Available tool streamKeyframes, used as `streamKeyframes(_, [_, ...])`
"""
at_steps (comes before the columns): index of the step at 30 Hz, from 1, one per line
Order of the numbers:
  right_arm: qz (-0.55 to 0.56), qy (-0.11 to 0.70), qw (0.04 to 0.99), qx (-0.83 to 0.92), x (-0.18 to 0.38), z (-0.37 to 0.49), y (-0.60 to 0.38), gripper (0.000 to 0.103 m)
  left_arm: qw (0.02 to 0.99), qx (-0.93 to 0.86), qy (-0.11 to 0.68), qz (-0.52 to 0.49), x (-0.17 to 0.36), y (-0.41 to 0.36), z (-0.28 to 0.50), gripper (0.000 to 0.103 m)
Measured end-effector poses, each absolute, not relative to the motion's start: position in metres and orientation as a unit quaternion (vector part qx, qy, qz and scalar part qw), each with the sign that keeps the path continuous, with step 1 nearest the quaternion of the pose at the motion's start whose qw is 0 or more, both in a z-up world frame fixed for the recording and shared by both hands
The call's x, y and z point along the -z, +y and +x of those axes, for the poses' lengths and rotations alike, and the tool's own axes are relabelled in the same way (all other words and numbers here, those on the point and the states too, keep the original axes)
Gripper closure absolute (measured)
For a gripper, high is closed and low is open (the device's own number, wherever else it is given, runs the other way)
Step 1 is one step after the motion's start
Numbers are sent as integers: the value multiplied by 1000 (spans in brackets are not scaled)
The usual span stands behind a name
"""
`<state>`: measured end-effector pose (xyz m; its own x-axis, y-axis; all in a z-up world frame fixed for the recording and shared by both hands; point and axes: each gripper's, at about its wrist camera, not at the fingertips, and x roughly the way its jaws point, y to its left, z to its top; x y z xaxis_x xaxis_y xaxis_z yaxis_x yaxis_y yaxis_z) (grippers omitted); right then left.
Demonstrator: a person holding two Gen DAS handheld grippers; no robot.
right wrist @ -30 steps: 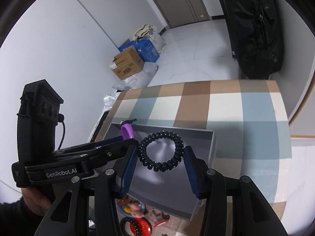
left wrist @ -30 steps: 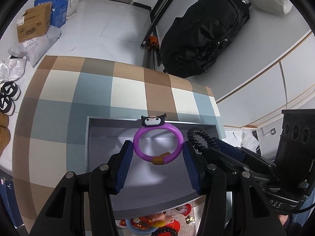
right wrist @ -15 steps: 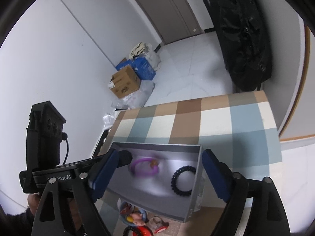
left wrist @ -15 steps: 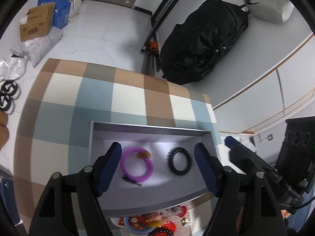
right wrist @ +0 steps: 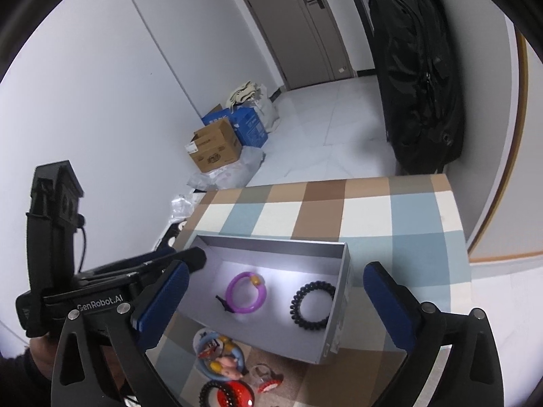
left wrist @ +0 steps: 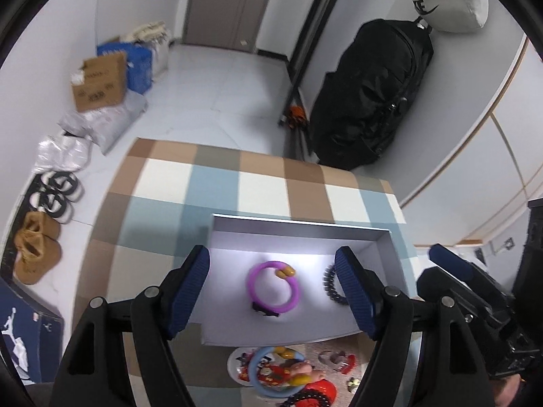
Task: Organize jewelry
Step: 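Raise both open grippers out of the box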
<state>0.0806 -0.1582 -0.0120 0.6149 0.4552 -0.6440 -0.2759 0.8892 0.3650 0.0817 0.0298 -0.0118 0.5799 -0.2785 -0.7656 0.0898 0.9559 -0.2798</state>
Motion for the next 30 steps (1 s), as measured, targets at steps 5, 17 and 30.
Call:
streamKeyframes(5, [99,368,902,-204,7,68,-156,0,901,78,417,-84,6,29,69,31])
streamKeyframes(17, [9,334,926,-176,4,30,-149,0,914,67,395,-57,4,26,34,20])
streamKeyframes(30, [-19,344,921,-181,11,-2,-154,0,914,71,395,-62,3,26,0,20])
